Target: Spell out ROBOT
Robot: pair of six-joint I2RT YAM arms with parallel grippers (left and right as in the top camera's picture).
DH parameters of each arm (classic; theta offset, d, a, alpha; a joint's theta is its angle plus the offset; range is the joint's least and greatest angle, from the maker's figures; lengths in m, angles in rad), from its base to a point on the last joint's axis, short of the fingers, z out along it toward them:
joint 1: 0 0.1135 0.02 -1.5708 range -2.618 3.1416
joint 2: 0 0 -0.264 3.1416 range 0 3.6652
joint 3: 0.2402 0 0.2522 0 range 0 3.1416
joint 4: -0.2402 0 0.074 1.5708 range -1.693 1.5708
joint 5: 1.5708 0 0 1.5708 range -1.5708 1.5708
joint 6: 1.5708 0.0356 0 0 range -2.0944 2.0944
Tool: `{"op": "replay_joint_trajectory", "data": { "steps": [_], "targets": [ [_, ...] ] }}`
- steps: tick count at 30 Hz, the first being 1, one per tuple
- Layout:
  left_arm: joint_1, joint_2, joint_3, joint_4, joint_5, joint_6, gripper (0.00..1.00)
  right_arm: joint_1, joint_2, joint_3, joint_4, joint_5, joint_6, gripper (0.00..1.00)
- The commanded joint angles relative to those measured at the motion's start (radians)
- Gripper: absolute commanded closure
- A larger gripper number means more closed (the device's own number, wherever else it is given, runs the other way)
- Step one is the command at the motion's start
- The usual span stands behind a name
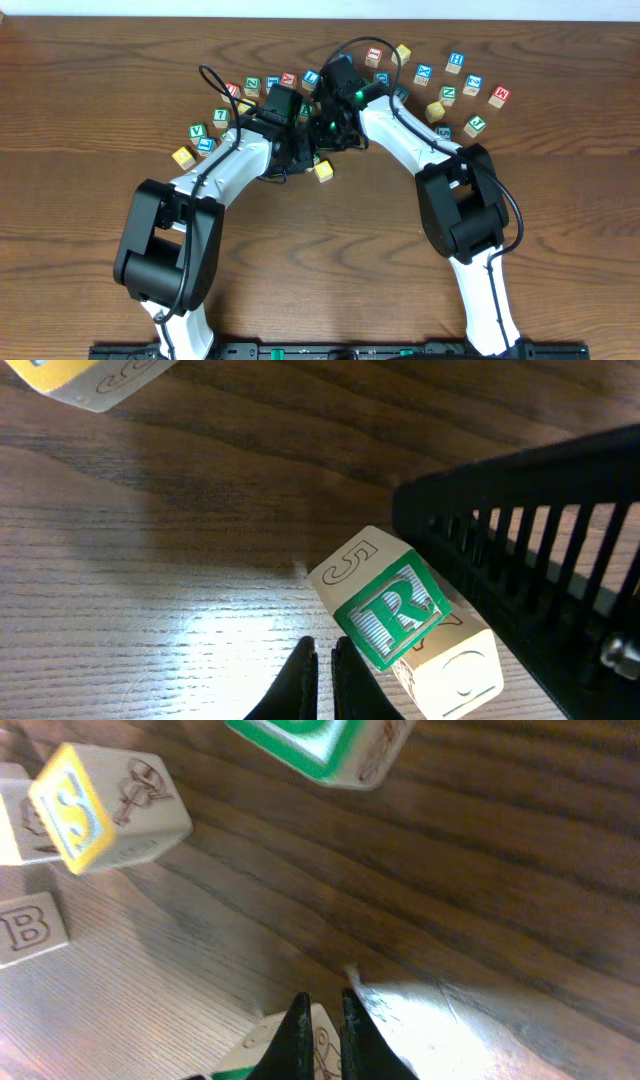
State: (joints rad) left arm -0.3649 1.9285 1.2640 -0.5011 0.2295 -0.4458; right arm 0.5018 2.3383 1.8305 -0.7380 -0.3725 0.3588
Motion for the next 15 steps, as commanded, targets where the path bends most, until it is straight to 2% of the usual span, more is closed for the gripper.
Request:
{"op": "replay_joint_trajectory", "data": {
  "steps": [1,15],
  "targets": [
    [0.000,0.019,-0.006,0.006,-0.035,-0.011,0.93,-0.005,-0.042,-0.010,-0.011,0.004,0.028,0.96],
    [-0.001,0.019,-0.006,0.066,-0.044,-0.013,0.92,0.000,-0.042,-0.010,-0.093,-0.005,0.037,0.99]
  ]
}}
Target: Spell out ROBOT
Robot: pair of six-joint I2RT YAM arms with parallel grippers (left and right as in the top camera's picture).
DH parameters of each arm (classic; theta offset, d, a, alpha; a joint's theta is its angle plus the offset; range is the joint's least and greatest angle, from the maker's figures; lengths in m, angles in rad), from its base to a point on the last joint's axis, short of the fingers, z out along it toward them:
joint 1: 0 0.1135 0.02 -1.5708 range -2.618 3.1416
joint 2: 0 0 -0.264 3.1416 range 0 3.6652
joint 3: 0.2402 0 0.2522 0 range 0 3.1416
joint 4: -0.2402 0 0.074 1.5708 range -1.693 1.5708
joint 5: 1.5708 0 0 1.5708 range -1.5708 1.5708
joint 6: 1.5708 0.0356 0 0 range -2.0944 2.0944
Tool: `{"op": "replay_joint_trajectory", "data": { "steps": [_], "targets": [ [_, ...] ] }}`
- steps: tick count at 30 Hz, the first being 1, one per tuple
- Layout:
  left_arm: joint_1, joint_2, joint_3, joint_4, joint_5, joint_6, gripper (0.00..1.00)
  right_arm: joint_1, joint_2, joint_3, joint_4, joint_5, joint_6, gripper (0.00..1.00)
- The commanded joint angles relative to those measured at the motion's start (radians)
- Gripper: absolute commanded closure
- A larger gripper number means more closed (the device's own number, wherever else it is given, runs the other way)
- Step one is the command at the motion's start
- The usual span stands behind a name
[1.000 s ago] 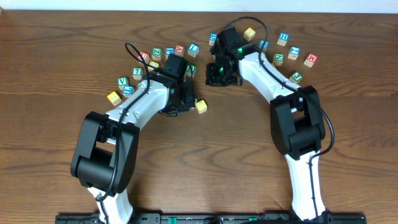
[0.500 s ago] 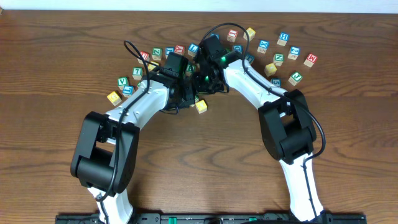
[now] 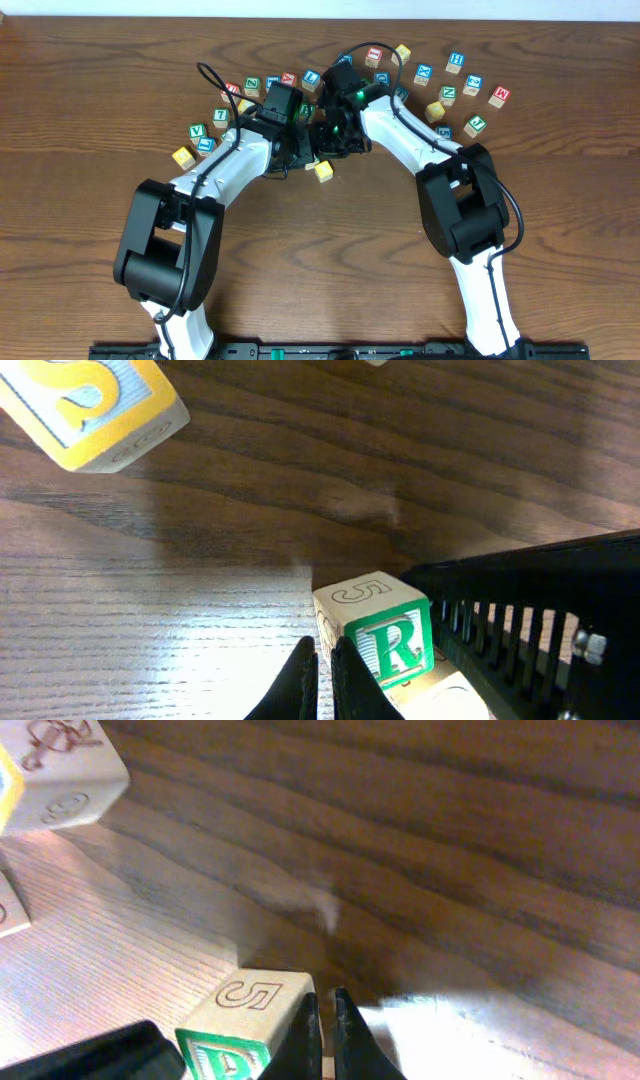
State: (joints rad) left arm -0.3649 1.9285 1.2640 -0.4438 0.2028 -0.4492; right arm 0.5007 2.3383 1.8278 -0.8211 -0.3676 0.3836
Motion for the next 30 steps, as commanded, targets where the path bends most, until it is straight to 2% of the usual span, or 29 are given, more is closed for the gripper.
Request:
{"op": "replay_joint_trajectory", "data": {
  "steps": [1,30],
  "targets": [
    [-0.002,0.019,-0.006,0.013,-0.018,-0.010,0.92,0.003,-0.042,-0.007,-0.013,-0.010,0.013,0.99],
    [0.008,0.019,-0.005,0.023,-0.039,-0.009,0.92,-0.024,-0.081,0.005,-0.035,0.034,0.012,0.99]
  ]
}}
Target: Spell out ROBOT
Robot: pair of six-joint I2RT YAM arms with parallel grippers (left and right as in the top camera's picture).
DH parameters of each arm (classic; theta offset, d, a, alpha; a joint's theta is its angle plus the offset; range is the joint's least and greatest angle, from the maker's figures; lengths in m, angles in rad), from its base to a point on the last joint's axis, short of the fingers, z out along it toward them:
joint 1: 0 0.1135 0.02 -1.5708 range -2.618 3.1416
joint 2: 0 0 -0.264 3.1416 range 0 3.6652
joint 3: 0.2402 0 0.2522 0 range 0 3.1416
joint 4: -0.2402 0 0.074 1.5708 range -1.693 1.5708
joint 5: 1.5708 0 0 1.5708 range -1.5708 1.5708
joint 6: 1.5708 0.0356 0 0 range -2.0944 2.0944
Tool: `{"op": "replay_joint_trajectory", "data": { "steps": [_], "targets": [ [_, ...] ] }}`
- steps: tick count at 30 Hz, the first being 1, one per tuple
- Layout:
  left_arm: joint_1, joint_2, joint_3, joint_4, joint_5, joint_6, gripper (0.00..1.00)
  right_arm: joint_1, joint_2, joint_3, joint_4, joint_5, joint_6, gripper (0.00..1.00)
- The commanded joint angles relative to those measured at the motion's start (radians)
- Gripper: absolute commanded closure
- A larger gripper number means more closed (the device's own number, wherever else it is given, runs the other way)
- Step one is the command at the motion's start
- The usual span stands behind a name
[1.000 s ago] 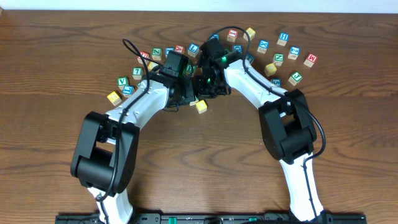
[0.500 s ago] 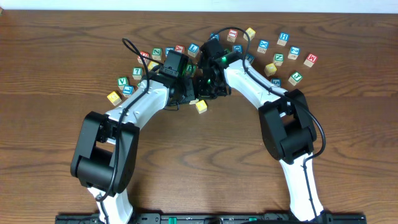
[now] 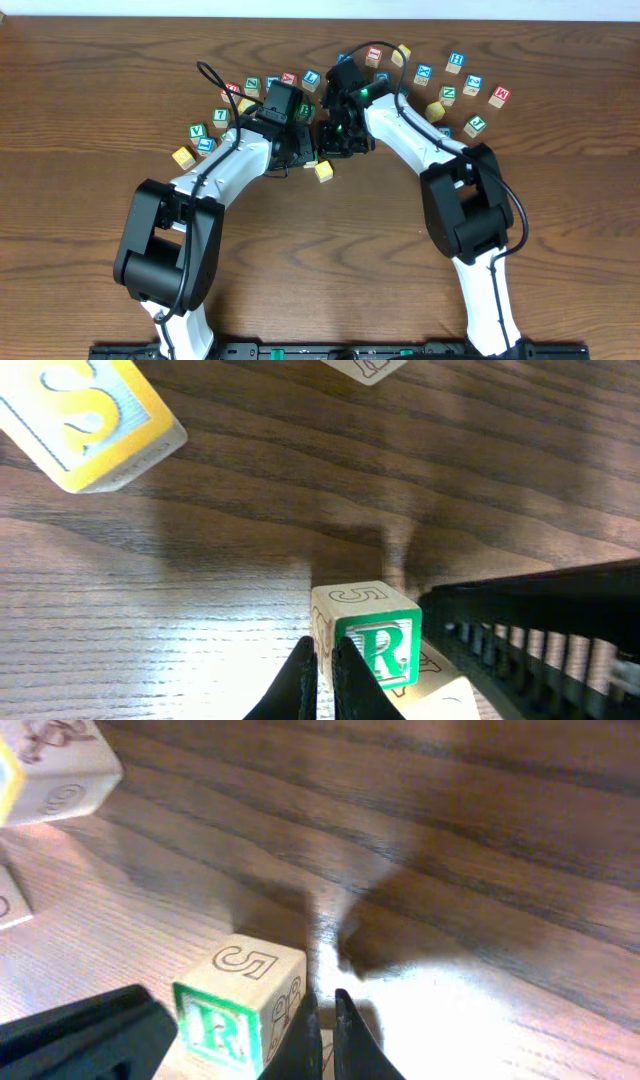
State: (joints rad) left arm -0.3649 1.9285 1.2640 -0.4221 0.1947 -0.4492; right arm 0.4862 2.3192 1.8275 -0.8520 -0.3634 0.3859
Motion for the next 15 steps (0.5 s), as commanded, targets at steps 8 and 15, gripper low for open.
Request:
{"op": "replay_joint_trajectory", "data": {
  "steps": [8,15],
  "targets": [
    [0.126,-0.114,0.032,-0.036,-0.031,0.043,0.92,-0.011,-0.173,0.005,-0.053,0.084,-0.020,0.94],
    [0.188,-0.327,0.032,-0.076,-0.032,0.090,0.92,0.045,-0.167,-0.002,-0.147,0.061,-0.114,0.94]
  ]
}}
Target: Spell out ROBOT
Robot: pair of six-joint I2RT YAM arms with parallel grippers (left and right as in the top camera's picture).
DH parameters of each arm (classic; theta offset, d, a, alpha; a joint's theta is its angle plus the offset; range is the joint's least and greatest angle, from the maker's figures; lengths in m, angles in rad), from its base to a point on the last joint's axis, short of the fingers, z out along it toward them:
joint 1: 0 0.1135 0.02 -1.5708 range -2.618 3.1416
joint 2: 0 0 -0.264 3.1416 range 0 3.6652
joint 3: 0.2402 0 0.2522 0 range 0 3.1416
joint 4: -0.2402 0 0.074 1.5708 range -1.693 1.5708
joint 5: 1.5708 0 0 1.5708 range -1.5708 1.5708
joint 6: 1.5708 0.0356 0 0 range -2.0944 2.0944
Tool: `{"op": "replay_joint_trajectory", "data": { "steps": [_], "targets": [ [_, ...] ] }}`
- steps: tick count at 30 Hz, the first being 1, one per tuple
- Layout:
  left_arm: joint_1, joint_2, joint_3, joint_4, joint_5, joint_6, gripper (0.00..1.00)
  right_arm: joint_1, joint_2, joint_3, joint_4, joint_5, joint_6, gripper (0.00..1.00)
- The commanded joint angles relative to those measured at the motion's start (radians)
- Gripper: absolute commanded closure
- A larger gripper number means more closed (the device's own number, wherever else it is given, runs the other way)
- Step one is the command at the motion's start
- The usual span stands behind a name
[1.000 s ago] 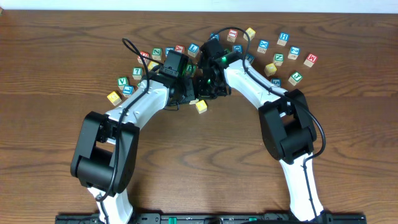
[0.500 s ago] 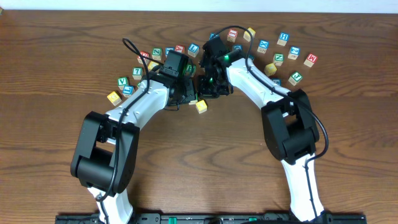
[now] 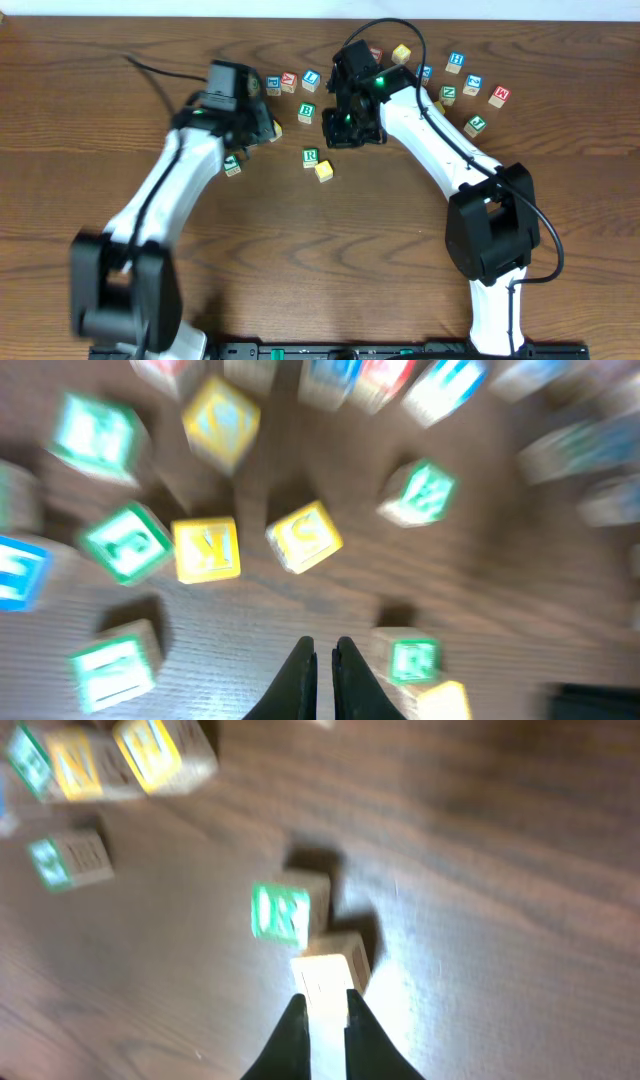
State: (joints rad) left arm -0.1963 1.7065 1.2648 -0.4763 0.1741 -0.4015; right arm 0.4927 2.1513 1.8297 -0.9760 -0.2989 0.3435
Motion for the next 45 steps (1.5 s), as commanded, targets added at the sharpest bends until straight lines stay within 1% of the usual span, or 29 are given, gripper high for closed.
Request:
{"op": "replay_joint_trajectory", "data": {
  "steps": [1,5,12,17,24,28,42,44,45],
  "targets": [
    [0.030,-0.130,0.032,-0.031,-0.011,0.047,0.92,0.053,0.002,-0.010,-0.029,0.011,-0.074,0.98],
    [0.076,-0.192,0.032,-0.079,-0.011,0.047,0.92,0.110,0.002,-0.071,-0.006,0.108,-0.075,0.99],
    [0.116,-0.191,0.031,-0.153,-0.012,0.050,0.92,0.127,0.002,-0.173,0.085,0.137,-0.051,0.99],
    [0.116,-0.191,0.030,-0.156,-0.012,0.050,0.92,0.127,0.002,-0.176,0.102,0.141,-0.048,0.99],
    [0.116,-0.191,0.029,-0.156,-0.012,0.050,0.92,0.128,0.002,-0.176,0.117,0.196,-0.020,0.97],
    [0.116,-0.191,0.029,-0.156,-0.012,0.050,0.92,0.128,0.002,-0.177,0.118,0.241,0.027,0.96],
    [0.116,-0.191,0.027,-0.164,-0.012,0.050,0.92,0.128,0.013,-0.177,0.109,0.275,0.064,0.93],
    [0.116,-0.191,0.027,-0.164,-0.012,0.050,0.92,0.128,0.014,-0.177,0.108,0.278,0.065,0.93],
    [0.116,-0.191,0.027,-0.164,-0.012,0.050,0.89,0.128,0.014,-0.177,0.108,0.282,0.069,0.93]
  ]
}}
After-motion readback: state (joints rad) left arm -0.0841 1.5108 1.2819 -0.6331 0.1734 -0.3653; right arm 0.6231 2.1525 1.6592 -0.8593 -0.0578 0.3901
